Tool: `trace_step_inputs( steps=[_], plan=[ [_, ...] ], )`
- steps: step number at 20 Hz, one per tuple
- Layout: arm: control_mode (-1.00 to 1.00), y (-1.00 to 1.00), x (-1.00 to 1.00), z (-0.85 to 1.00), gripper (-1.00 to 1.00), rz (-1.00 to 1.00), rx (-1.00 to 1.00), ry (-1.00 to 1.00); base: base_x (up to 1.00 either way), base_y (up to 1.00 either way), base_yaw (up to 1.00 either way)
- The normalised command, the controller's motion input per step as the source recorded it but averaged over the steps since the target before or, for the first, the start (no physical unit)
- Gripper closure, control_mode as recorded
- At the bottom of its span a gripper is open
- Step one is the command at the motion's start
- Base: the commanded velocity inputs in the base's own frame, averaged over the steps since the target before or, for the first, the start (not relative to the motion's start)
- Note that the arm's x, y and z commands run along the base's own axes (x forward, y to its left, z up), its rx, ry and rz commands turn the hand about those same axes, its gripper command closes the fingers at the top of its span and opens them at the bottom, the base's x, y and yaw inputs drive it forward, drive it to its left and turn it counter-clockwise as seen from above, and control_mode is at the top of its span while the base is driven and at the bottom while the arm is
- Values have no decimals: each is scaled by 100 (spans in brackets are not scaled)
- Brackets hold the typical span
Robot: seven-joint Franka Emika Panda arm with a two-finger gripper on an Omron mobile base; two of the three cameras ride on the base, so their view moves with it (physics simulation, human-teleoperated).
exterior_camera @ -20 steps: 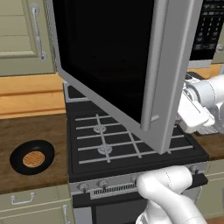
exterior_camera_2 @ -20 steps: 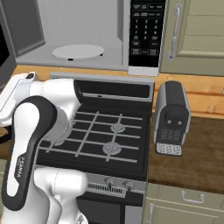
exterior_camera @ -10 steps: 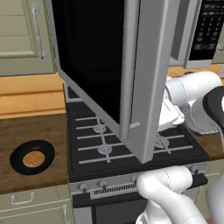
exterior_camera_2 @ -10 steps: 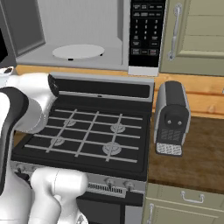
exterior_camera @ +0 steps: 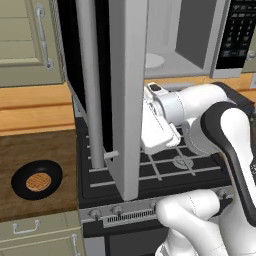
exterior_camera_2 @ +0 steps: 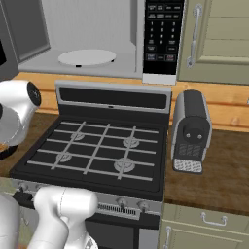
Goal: Open the microwave, place the bowl with waffle inside the microwave, then close the microwave door and turn it on.
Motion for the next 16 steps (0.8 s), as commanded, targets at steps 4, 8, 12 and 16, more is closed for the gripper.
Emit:
trace_step_inputs(
  steps=[4, 8, 12, 16],
  plan=[
    [-100, -31, -1, 0, -100, -7, 0, 14, 0, 0, 0],
    [-100, -74, 2, 0, -100, -25, 0, 32, 0, 0, 0],
    [-100, -60, 43, -14, -100, -49, 0, 34, 0, 0, 0],
    [-100, -29, 89, -33, -100, -41, -2, 27, 0, 0, 0]
  ],
)
